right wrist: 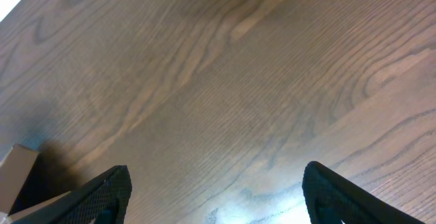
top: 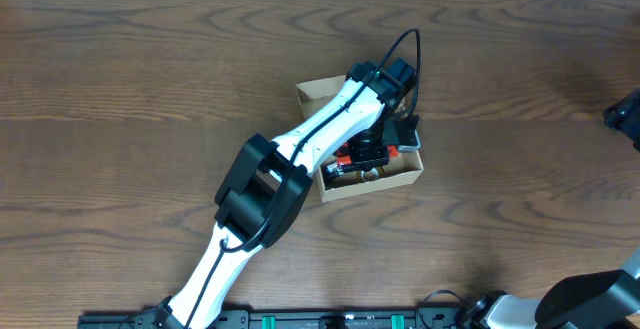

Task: Pack container
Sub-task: 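Release the stapler and lift the left gripper out of the box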

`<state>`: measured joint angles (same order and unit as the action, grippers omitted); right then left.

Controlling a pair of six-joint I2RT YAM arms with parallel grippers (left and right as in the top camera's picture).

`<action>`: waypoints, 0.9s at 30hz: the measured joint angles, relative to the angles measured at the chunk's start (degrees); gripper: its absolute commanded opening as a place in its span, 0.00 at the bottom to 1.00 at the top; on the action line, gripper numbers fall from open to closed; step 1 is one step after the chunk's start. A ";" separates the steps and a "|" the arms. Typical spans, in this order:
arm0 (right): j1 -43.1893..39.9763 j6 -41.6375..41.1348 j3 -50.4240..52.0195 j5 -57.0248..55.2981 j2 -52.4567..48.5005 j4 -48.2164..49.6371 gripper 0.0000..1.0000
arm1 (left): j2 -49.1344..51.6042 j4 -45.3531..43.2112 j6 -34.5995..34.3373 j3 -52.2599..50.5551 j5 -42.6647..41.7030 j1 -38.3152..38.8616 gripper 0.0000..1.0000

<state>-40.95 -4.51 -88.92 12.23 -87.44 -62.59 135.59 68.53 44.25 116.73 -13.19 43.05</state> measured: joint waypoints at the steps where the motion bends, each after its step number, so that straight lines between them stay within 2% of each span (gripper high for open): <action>1: 0.00 0.00 0.00 0.00 0.00 0.00 0.79 | 0.02 0.02 -0.17 0.00 -0.04 -0.02 0.28; 3: 0.00 0.00 0.00 -0.02 0.00 -0.02 0.79 | 0.07 0.02 -0.24 0.00 -0.15 -0.13 0.30; 4: 0.00 0.00 0.00 0.00 0.00 -0.02 0.79 | 0.09 0.02 -0.24 0.00 -0.15 -0.15 0.46; 5: 0.00 0.00 0.00 0.00 0.00 -0.02 0.79 | 0.09 0.04 -0.15 0.00 -0.17 -0.20 0.47; 14: 0.00 0.02 0.00 0.00 0.00 -0.04 0.79 | 0.07 2.62 -0.33 0.00 -0.15 -0.20 0.47; 18: 0.00 0.00 0.00 -0.02 0.00 0.00 0.80 | -0.63 3.28 -0.76 0.00 1.03 -0.20 0.61; 23: 0.00 2.19 0.00 2.05 0.00 0.44 0.80 | -7.72 3.78 -4.11 0.00 7.72 -0.33 0.89; 27: 0.00 9.35 0.00 12.26 0.00 2.69 0.81 | -17.94 4.15 -10.84 0.07 15.76 -1.53 0.90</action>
<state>-40.95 4.84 -88.92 24.49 -87.44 -59.90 117.64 72.69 33.41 116.79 2.57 41.52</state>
